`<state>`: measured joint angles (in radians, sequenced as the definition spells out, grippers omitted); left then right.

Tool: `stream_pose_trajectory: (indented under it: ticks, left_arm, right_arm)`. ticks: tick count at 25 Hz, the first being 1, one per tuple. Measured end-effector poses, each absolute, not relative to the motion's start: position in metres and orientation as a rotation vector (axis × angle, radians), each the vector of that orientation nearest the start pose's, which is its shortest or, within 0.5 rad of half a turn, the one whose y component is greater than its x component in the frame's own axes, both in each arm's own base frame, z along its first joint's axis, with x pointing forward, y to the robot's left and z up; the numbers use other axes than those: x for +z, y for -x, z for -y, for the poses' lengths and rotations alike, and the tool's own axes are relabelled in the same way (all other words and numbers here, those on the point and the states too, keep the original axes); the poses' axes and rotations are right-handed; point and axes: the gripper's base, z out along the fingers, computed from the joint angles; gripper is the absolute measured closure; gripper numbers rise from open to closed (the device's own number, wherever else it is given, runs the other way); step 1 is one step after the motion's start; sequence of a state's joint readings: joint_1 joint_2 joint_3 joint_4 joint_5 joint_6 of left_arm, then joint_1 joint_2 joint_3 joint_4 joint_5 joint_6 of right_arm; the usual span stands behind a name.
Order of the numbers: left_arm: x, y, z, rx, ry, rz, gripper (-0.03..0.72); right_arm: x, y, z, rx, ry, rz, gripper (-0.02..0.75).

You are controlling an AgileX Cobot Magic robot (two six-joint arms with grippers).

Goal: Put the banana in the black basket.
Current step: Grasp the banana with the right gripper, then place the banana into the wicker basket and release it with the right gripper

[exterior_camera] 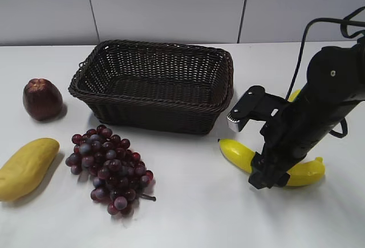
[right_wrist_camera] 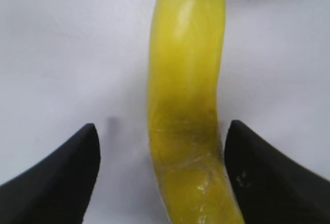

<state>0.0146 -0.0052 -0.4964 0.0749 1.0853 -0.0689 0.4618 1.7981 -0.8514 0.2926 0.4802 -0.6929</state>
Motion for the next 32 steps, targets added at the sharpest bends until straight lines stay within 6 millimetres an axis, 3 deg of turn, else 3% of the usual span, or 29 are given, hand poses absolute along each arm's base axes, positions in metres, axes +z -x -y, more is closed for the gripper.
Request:
stream_pose_trajectory:
  ticks: [6,16,23,27,32]
  left_arm:
    - [0.274,0.007,-0.006,0.056,0.091,-2.063,0.458]
    - [0.274,0.007,-0.006,0.056,0.091,-2.063,0.458]
    - [0.274,0.007,-0.006,0.056,0.091,-2.063,0.458]
    - [0.274,0.007,-0.006,0.056,0.091,-2.063,0.458]
    - [0.274,0.007,-0.006,0.056,0.091,-2.063,0.458]
  right_arm:
    - [0.124,-0.269,-0.145,0.161,1.289,-2.562,0.170]
    - [0.115,-0.270,-0.145,0.154,1.296,-2.576,0.390]
    - [0.116,-0.270,-0.146,0.161,1.300,-2.586,0.391]
    - [0.136,-0.267,-0.146,0.182,1.306,-2.572,0.391]
    - [0.176,-0.254,-0.142,0.219,1.296,-2.551,0.393]
